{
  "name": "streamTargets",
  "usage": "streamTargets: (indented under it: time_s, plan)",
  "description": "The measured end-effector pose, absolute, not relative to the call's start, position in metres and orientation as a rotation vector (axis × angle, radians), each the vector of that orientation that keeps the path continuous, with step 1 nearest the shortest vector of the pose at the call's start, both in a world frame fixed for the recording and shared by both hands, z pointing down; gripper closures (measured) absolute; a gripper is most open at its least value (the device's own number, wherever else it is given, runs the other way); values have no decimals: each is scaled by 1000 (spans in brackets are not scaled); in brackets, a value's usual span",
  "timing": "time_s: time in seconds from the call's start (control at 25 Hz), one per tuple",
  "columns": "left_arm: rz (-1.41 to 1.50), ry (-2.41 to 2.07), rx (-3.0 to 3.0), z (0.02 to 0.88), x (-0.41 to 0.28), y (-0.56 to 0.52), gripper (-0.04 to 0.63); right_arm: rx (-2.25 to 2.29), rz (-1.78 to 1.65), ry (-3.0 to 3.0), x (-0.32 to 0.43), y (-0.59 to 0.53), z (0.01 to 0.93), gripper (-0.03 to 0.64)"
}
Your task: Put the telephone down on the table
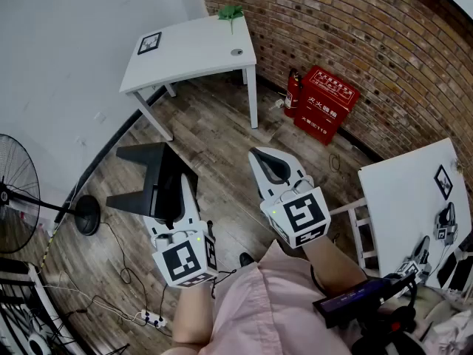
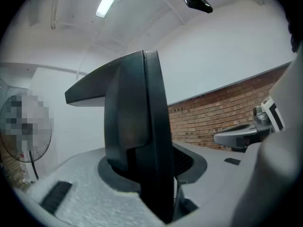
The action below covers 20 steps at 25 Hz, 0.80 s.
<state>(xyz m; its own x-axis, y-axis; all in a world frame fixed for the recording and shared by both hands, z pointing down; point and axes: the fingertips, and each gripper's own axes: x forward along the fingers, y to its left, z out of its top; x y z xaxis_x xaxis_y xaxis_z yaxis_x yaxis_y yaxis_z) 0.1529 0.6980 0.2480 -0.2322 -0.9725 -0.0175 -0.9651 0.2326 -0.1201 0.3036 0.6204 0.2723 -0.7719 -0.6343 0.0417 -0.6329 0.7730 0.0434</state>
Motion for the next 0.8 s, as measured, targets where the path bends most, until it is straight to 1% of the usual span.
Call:
streamTargets:
  time_s: [0.36,0.6,0.68,0.8]
  plan:
    - [-149,2405,-1873,252,163,691,419,1014,-35,-2924,313,613,274,618]
    - [-177,2421,-1879,261,175,683,419,1028,37,-2956,329,599,273,617]
    - [-182,2423,-1895,265,178,680,419,970,59,-2974,329,596,275,555]
    - [-181,2397,-1951,268,184,673,419,853,68,-3008,325,595,275,507]
